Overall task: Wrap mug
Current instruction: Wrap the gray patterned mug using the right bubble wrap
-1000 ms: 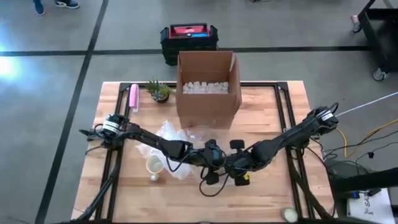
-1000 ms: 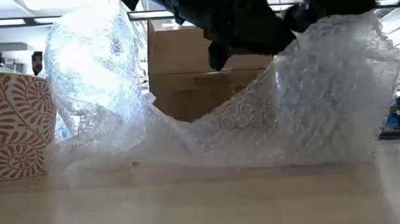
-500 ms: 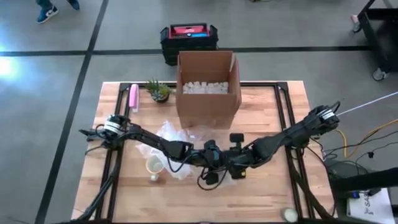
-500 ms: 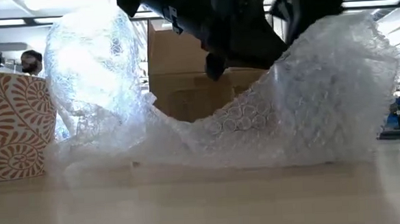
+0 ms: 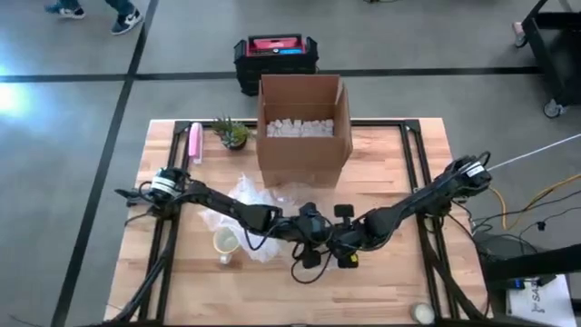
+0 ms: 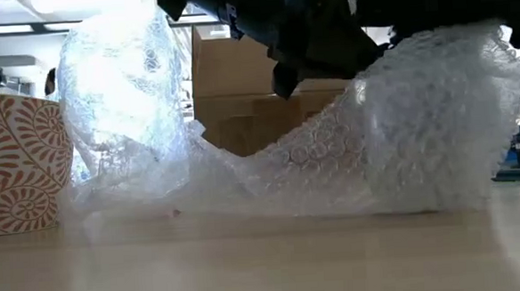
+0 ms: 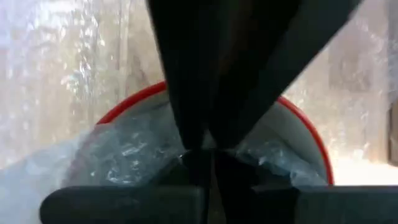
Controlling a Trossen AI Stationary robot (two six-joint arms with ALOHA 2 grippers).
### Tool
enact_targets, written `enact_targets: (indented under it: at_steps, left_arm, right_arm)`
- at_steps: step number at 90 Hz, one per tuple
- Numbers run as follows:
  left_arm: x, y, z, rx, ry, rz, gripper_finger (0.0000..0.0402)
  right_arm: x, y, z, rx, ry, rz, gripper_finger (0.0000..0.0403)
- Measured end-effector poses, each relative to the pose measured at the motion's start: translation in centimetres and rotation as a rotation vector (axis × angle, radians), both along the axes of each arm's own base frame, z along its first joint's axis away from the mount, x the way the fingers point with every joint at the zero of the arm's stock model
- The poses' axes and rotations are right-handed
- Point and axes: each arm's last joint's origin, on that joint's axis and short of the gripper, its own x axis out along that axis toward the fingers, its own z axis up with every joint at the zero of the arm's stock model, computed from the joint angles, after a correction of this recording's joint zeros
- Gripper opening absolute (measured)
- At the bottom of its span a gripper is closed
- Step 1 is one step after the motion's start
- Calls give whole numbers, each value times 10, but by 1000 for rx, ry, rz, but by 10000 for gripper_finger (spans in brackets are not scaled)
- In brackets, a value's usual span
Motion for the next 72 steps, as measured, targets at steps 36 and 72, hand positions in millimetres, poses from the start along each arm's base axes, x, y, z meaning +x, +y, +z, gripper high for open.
enact_targets:
  at_steps: [36,72]
  left_arm:
    - [-2,0,-3,8,29,-6,20]
    - [-2,0,-4,8,34,-5,20]
  right_arm:
    - [3,-1,85,-35,-121,29,7]
    - [0,-6,48,-124,-25,-15,7]
